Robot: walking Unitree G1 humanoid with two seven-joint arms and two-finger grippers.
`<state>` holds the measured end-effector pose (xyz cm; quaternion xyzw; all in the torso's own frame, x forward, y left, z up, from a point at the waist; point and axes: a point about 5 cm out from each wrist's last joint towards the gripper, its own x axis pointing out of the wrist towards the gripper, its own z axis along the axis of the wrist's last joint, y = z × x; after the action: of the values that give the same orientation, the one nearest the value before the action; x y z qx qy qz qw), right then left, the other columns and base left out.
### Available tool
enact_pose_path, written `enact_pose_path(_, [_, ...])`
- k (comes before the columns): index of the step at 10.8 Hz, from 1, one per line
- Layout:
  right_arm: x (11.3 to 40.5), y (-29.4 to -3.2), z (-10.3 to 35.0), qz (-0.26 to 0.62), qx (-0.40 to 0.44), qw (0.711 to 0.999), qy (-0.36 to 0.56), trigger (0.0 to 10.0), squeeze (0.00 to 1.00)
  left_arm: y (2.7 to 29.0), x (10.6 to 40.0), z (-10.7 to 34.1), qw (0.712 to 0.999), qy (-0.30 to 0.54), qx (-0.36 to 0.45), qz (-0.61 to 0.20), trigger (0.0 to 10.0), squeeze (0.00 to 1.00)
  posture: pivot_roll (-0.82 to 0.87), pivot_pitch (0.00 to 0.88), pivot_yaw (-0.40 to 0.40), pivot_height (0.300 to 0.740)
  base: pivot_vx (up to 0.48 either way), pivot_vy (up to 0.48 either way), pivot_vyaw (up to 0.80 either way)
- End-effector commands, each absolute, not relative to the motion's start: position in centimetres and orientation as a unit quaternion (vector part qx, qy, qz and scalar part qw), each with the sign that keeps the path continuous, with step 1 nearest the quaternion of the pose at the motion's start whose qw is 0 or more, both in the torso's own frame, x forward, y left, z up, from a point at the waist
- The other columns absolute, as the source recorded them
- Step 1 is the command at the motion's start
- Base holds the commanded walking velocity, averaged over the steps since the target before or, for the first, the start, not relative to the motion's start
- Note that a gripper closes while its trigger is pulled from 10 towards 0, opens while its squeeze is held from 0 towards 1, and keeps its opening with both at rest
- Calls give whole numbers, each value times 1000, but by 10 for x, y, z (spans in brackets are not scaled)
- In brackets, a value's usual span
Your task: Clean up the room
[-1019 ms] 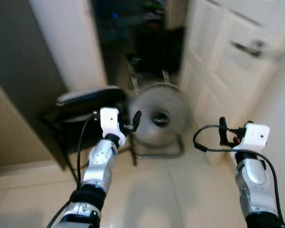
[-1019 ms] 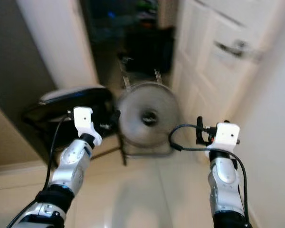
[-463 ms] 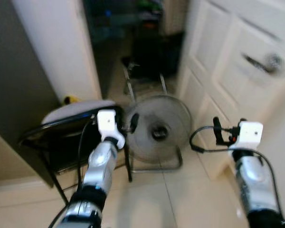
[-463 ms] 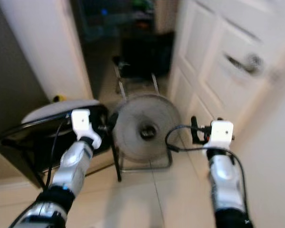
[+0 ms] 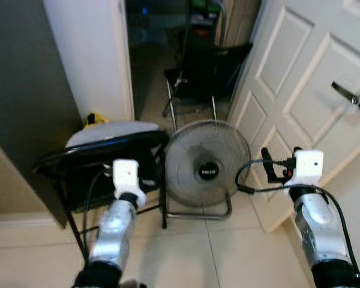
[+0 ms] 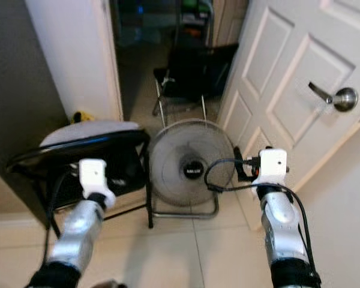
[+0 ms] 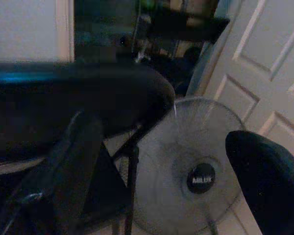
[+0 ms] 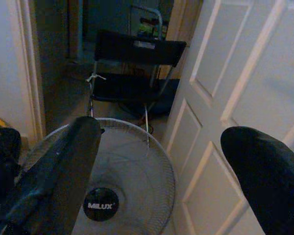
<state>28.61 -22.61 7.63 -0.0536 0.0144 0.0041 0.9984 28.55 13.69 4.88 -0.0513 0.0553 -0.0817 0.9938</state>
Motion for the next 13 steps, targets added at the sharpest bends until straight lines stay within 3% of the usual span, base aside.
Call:
enact_pose_path(1, [281,-228,72,-17,-40,999,22,10000,0,132,291,65,994,27,-43,-99,10000,0,-94,0,-51,740,0,0,0])
enact_pose_path(13, [274,-226,66,-36,-37,998,26,10000,0,140,293,64,995,43,-31,-89,10000,0,-102,0,-23,740,0,0,0])
